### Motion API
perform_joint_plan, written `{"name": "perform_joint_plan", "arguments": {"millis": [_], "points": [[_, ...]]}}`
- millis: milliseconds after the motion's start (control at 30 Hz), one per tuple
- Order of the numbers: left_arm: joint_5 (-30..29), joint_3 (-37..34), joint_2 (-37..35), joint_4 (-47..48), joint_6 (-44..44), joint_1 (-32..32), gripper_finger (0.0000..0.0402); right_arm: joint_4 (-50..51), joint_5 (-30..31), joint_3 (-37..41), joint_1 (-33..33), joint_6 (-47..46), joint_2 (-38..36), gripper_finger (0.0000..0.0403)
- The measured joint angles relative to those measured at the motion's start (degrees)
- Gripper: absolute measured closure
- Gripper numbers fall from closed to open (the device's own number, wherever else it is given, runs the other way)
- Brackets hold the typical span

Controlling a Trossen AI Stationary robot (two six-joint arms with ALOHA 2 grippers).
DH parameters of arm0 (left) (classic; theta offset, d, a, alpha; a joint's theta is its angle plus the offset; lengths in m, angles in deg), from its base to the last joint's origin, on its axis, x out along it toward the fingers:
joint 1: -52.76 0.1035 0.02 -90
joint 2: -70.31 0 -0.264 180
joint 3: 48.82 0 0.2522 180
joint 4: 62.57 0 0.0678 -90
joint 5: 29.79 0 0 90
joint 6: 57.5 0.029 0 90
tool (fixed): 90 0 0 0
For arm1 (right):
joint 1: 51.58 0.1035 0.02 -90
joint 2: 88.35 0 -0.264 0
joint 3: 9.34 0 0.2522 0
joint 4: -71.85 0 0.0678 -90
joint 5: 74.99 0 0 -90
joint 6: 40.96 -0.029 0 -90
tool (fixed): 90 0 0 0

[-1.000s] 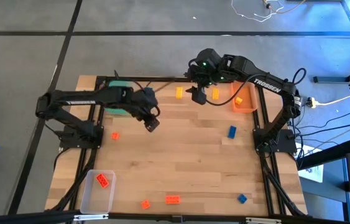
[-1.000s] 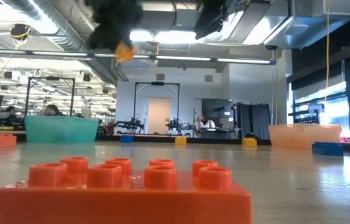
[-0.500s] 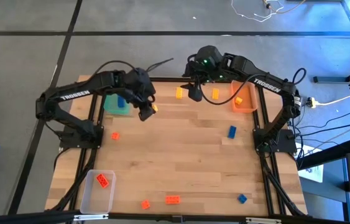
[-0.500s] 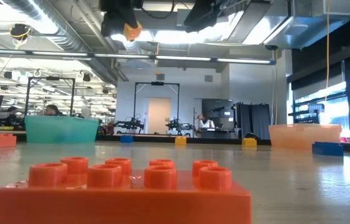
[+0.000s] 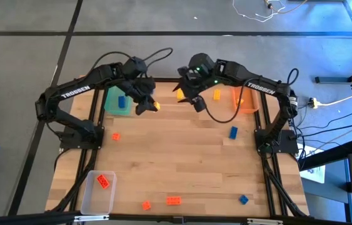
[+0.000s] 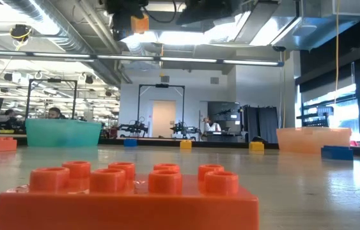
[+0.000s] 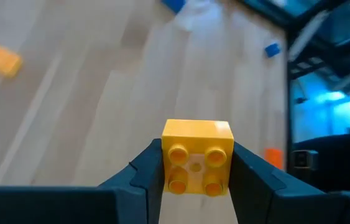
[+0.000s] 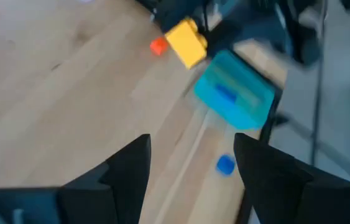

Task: Sort & place blocks by color
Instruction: Put the yellow game piece into the orange bin

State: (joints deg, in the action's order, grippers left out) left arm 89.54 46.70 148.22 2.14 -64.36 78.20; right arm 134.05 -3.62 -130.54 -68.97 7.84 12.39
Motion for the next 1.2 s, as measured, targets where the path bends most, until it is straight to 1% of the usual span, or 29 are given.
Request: {"name": "perform_joint_plan", "arguments": {"millis": [100, 200, 333, 500, 633, 800, 967, 1100, 1200], "points": [[3.9, 0.0, 0.0, -3.0, -0.1, 0.2, 0.0273, -2.4, 0.7, 0.0, 0.8, 4.0, 1.3, 0.0171], [5.0, 0.0, 0.1, -4.6, -0.8, 0.0, 0.0273, -5.7, 0.5, 0.0, 1.3, 6.0, 2.5, 0.0171], [3.7, 0.0, 0.4, -4.9, -1.6, 0.0, 0.0273, -9.6, 0.5, 0.0, 2.4, 8.3, 3.8, 0.0171], [1.8, 0.0, 0.5, -5.8, -2.0, -0.1, 0.0273, -9.8, 0.5, 0.0, 3.5, 11.3, 4.9, 0.0171], [1.5, 0.0, 0.5, -5.7, -2.2, -0.1, 0.0273, -10.9, 0.2, 0.0, 4.0, 11.9, 5.4, 0.0171], [0.7, 0.0, 0.8, -6.1, -3.1, -0.1, 0.0273, -12.2, -3.8, 0.0, 4.2, 13.2, 5.3, 0.0171], [0.5, 0.0, 0.9, -7.7, -3.3, 0.1, 0.0273, -13.2, -4.8, 0.0, 4.3, 14.1, 5.4, 0.0171], [1.6, 0.0, 0.9, -8.9, -3.8, 0.0, 0.0273, -13.8, -7.9, 0.0, 4.2, 14.4, 6.3, 0.0171], [1.8, 0.0, 0.9, -8.8, -5.0, 0.0, 0.0273, -14.2, -8.0, 0.0, 4.2, 14.4, 6.8, 0.0171]]}}
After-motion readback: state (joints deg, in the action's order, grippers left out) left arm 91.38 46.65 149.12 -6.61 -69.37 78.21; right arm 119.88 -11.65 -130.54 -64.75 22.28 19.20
